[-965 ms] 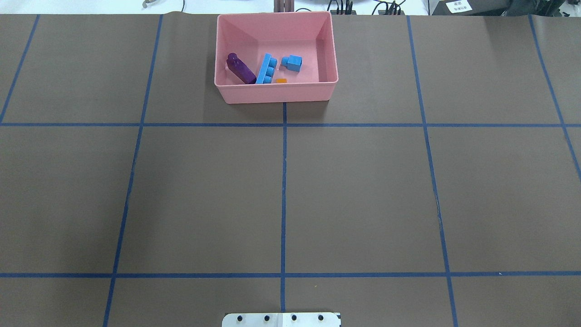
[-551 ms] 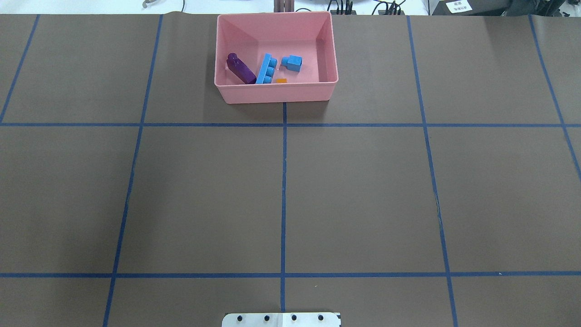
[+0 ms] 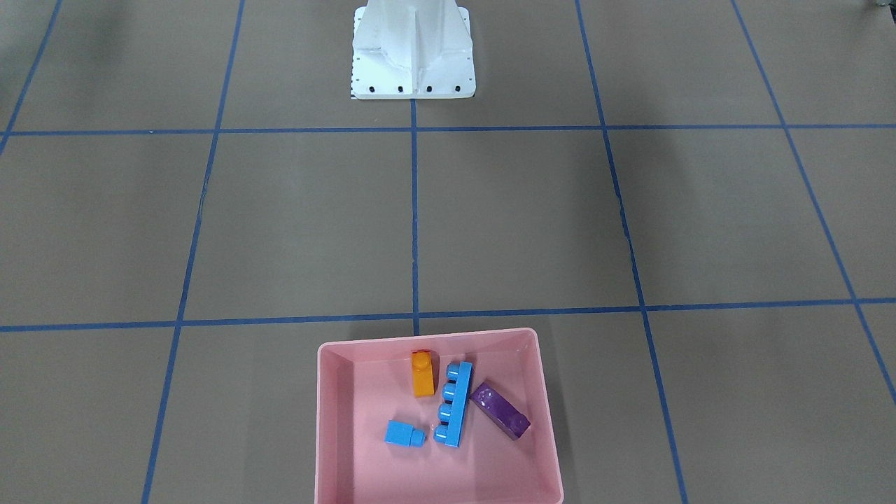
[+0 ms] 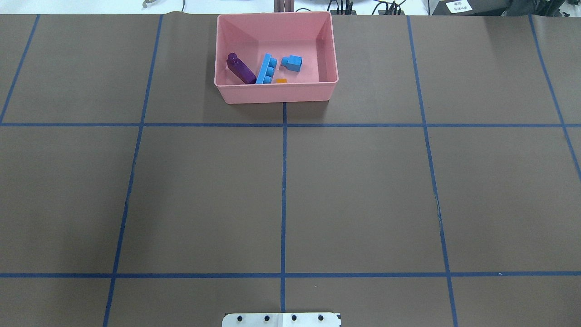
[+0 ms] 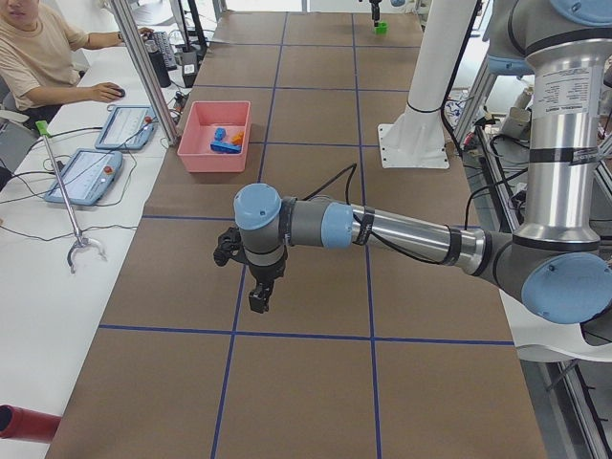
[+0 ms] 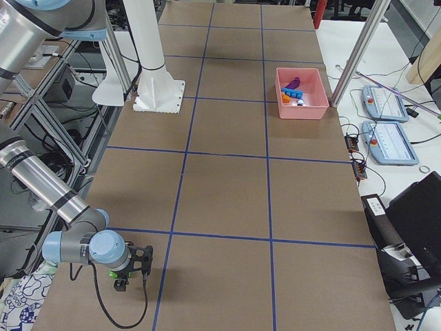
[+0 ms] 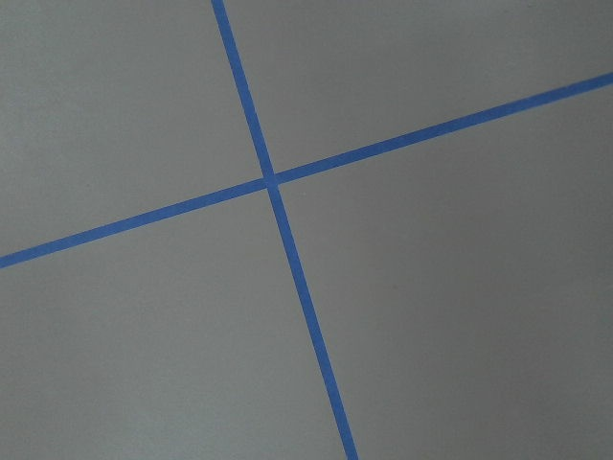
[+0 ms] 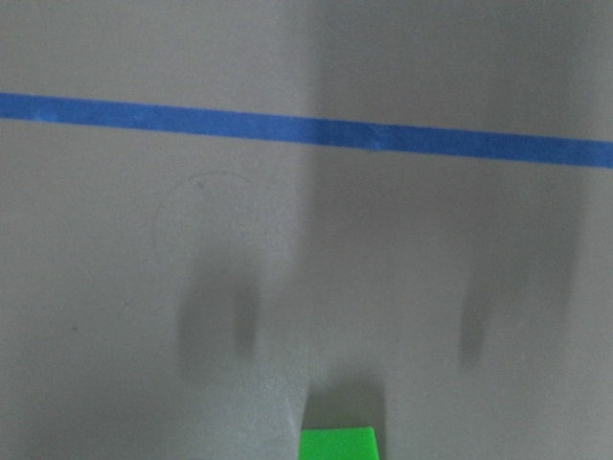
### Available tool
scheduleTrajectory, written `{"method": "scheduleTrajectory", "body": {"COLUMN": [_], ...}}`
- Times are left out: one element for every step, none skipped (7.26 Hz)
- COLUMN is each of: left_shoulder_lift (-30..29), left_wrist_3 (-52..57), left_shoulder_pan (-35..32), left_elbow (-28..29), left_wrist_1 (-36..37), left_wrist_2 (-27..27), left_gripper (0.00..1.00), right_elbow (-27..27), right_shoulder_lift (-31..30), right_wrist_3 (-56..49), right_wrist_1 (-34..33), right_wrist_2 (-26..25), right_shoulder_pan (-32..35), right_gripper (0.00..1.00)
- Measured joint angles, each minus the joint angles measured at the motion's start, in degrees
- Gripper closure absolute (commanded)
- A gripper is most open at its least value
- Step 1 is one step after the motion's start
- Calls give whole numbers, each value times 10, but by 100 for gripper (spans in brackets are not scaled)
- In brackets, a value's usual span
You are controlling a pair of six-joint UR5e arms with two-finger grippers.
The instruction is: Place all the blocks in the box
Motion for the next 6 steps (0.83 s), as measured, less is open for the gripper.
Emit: {"method": "scheduleTrajectory", "body": {"left_shoulder_lift": [0, -1, -3, -4, -5, -6], "left_wrist_3": [0, 0, 0, 1, 1, 1], "left_shoulder_pan": [0, 0, 0, 0, 0, 0], "left_elbow": [0, 0, 0, -1, -3, -4], "left_wrist_1": [0, 0, 0, 0, 0, 0], "left_wrist_2": [0, 0, 1, 1, 1, 1], "left_gripper": [0, 0, 0, 0, 0, 0], "right_elbow": [0, 0, 0, 0, -1, -2], "right_shoulder_lift": [3, 5, 6, 7, 7, 6], "right_wrist_3": [6, 13, 23, 28, 30, 29], "right_wrist_1": [0, 0, 0, 0, 0, 0], "right_wrist_2": [-3, -9, -17, -21, -23, -23], "right_shoulder_pan": [-16, -35, -58, -75, -86, -93], "right_gripper": [3, 3, 3, 3, 3, 6]}}
